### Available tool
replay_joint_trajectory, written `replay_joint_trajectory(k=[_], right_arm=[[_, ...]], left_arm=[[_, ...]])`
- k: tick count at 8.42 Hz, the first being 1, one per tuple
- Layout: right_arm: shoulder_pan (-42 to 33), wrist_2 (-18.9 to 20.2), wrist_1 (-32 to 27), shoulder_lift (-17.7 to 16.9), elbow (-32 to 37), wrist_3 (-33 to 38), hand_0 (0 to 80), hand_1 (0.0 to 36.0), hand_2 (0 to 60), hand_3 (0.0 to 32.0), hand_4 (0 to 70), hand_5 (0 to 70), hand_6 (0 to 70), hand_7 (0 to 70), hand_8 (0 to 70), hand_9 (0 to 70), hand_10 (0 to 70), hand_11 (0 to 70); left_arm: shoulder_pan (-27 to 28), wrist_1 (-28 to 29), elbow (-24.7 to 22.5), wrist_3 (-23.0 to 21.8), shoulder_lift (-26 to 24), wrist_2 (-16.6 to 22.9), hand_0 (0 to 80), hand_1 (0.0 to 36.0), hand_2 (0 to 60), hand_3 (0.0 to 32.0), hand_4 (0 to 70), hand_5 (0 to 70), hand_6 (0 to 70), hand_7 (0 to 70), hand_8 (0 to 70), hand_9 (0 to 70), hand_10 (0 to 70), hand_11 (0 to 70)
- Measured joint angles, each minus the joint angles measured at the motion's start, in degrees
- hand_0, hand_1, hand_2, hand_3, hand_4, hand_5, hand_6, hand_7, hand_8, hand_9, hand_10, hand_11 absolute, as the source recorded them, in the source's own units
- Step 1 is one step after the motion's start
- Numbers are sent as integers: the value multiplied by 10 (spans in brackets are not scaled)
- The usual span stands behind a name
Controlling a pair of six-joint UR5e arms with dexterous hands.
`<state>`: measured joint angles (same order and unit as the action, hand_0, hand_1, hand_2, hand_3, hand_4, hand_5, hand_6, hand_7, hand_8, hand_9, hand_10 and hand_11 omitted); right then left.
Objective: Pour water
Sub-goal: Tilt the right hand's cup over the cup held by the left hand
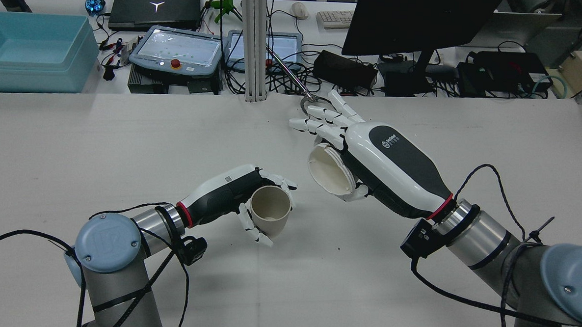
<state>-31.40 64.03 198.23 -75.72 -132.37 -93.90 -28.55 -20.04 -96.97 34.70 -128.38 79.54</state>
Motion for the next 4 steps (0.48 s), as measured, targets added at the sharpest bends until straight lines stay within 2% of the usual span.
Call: replay_joint_trajectory(k=[1,2,4], right_arm=[[-5,0,2,1,6,-4,692,360,473,0,70,155,396,423,119,132,0,0],[-7,0,2,1,12,-6,683,360,464,0,62,159,406,428,146,169,0,0],[-8,0,2,4,19,-7,634,356,436,2,34,153,389,422,146,170,0,0]], left_arm=[[15,0,2,1,-6,0,800,360,191,0,700,700,364,696,163,242,152,251],[29,-1,4,3,-11,-1,800,360,198,0,700,700,365,696,163,242,154,253],[39,-1,6,2,-14,0,800,360,203,0,700,700,362,690,161,239,152,251]])
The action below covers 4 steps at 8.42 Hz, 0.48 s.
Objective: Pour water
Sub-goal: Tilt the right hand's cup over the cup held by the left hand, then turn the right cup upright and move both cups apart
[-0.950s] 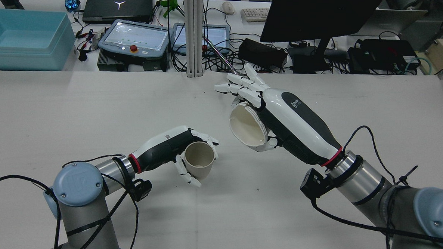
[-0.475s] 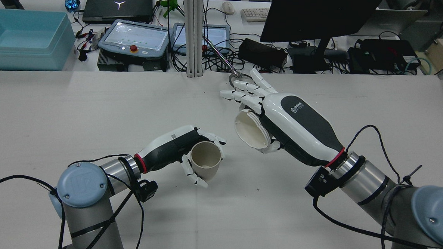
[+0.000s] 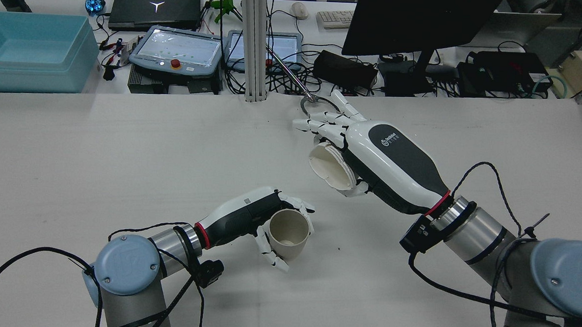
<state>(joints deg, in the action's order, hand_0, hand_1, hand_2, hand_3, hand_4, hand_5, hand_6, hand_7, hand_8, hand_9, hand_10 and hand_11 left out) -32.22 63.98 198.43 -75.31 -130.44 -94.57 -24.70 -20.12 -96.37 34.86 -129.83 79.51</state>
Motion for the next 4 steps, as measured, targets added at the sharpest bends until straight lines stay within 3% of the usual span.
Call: replay_joint_trajectory(k=[1,2,3,4], right_arm=[[0,-1,-1,4,2,0,614,339,418,6,24,148,378,421,148,174,0,0],[-4,-6,-6,3,3,11,560,283,385,0,91,127,337,421,180,227,0,0],[-9,-38,-14,-8,7,59,536,259,397,0,162,124,351,438,226,287,0,0],[-15,-96,-30,-22,31,163,541,267,400,0,127,128,350,427,227,283,0,0]], left_arm=[[-1,0,0,-1,0,0,800,360,194,0,700,700,361,688,162,240,153,252],[-7,1,0,-3,1,1,800,360,172,0,700,700,356,685,160,239,153,253],[-27,2,-1,-10,2,11,800,360,168,0,700,700,352,678,156,233,152,252],[-61,2,-4,-23,7,28,800,360,157,0,700,700,348,676,153,230,150,249]])
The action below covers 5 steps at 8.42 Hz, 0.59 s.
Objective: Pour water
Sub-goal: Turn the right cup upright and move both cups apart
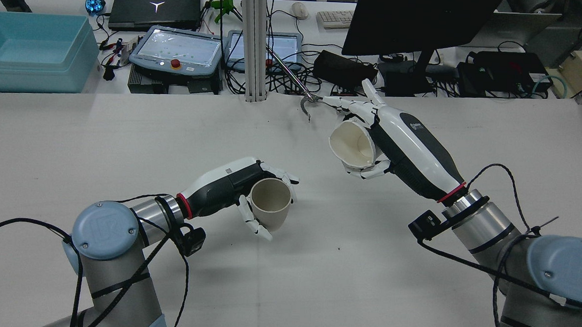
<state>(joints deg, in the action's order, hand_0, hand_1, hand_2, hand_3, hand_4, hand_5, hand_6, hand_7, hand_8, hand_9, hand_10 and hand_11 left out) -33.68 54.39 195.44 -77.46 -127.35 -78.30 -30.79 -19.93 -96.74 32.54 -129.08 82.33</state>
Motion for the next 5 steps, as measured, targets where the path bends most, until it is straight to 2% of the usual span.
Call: replay_joint_trajectory(k=[1,2,3,4,5], right_arm=[[-13,-55,-26,-8,56,143,546,266,404,0,177,128,367,411,224,266,0,0],[-36,-91,-52,-10,111,263,533,250,407,0,255,122,371,397,227,266,0,0],[-55,-108,-67,-14,138,324,526,239,396,0,255,120,375,410,243,291,0,0],[-67,-116,-74,-26,154,364,512,215,413,0,353,121,416,443,285,346,0,0],[-76,-118,-77,-37,176,397,506,202,414,0,414,123,433,420,321,386,11,24]], left_arm=[[-33,1,-3,-21,17,13,800,360,148,0,700,700,344,671,153,229,150,249],[-64,10,-6,-47,50,19,800,360,150,0,700,700,346,672,152,228,150,249],[-89,26,-7,-72,90,21,800,360,138,0,700,700,347,674,151,229,150,249],[-115,49,-8,-95,139,20,800,360,140,0,700,700,345,673,152,229,149,248],[-141,70,-12,-112,184,18,800,360,146,0,700,700,345,675,152,230,150,248]])
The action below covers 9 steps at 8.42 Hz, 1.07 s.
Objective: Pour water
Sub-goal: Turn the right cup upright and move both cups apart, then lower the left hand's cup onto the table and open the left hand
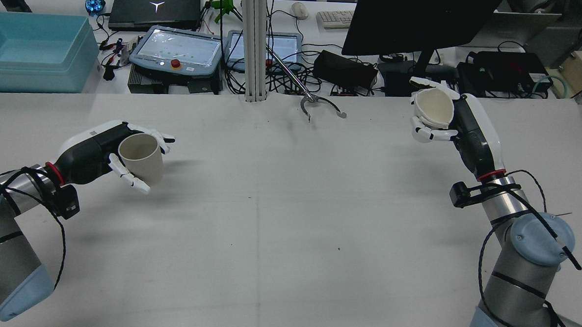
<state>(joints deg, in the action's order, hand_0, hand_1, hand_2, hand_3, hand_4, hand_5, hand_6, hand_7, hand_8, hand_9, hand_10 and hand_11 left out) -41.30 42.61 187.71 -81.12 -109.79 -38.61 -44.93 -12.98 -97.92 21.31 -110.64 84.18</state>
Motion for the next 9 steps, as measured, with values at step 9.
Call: replay_joint_trajectory(k=[9], right_arm=[[-11,8,-51,-10,131,82,507,201,394,0,345,130,464,425,316,369,0,0]], left_arm=[[-99,212,117,-17,237,-100,800,360,0,0,700,700,285,565,157,239,163,270]])
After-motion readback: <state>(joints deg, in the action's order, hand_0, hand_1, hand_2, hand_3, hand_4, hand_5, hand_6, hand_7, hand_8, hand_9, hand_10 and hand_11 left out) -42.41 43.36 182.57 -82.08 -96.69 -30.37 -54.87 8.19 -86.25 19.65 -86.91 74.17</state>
